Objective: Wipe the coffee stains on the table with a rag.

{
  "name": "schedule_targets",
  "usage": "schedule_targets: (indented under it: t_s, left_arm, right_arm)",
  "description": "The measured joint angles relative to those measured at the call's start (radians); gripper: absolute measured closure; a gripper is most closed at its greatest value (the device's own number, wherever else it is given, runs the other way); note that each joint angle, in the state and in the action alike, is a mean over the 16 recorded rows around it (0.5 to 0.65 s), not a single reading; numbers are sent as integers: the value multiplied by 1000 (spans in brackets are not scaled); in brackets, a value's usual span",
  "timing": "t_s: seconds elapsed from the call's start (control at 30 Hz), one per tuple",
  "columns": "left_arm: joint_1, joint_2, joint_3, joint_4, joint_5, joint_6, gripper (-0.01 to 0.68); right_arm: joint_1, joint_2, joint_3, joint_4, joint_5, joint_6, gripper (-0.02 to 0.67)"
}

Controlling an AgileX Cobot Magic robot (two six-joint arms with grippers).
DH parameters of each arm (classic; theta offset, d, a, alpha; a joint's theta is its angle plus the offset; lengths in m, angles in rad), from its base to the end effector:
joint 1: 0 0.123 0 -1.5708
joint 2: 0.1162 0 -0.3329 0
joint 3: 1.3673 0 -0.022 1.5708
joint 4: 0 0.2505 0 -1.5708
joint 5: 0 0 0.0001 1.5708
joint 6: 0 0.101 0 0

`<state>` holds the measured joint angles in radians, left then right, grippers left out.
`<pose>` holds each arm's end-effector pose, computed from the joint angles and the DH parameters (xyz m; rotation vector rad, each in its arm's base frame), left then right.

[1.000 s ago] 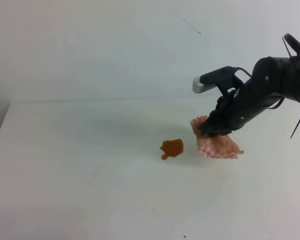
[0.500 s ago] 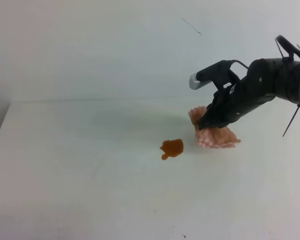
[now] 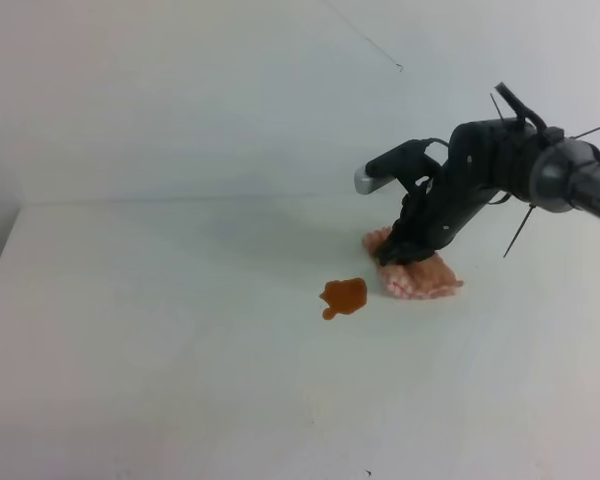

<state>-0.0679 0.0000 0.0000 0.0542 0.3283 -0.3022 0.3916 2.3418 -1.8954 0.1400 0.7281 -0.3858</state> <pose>0.0151 0.0007 0.1812 -0.1783 1.8075 -0.2105 0.5024 0.2176 0.1770 -0.9050 2.4957 0.1599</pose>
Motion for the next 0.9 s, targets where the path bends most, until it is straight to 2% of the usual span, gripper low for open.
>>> schedule_targets:
  t_s: [0.3, 0.47, 0.6, 0.73, 0.9]
  left_arm:
    - [0, 0, 0, 0, 0, 0, 674]
    - [0, 0, 0, 0, 0, 0, 674]
    - [0, 0, 0, 0, 0, 0, 674]
    - [0, 0, 0, 0, 0, 0, 674]
    - [0, 0, 0, 0, 0, 0, 674]
  right_arm:
    - [133, 42, -20, 1, 56, -6, 652]
    - [232, 47, -20, -35, 70, 7, 652]
    - [274, 49, -19, -79, 82, 41, 652]
    - [263, 50, -19, -143, 107, 90, 652]
    - [168, 51, -18, -206, 177, 151, 652]
